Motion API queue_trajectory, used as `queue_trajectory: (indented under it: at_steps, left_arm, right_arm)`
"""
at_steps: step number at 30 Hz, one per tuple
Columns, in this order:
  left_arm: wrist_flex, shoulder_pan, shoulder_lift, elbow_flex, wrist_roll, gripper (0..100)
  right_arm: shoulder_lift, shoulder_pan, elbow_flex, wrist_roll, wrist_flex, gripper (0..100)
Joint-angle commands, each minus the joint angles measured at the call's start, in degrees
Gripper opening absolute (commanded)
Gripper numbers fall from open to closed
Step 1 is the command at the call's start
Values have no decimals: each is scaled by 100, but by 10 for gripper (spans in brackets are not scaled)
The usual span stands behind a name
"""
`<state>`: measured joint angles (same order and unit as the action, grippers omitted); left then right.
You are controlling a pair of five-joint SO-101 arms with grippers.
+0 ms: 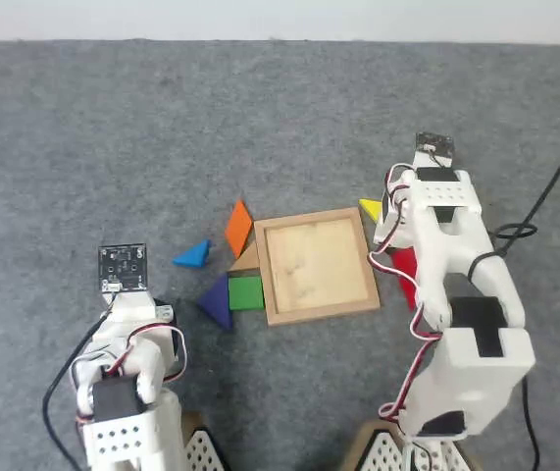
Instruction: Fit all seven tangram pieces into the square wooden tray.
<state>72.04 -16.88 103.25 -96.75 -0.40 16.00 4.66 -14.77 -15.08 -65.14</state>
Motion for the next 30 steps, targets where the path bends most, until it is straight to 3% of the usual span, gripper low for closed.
queue_trajectory:
  at_steps: [1, 18, 24, 30]
  left_arm:
    - [18, 35, 97, 31, -26, 36]
    - [18, 35, 97, 31, -26, 36]
    - [18, 35, 97, 31, -26, 36]
    - [18, 35, 97, 31, -26, 36]
  right_arm:
    - [347, 22, 53, -18, 48, 208]
    - [374, -22, 35, 914, -884, 213]
    - [426, -22, 26, 879, -901, 362]
    - [418, -163, 35, 765, -848, 293]
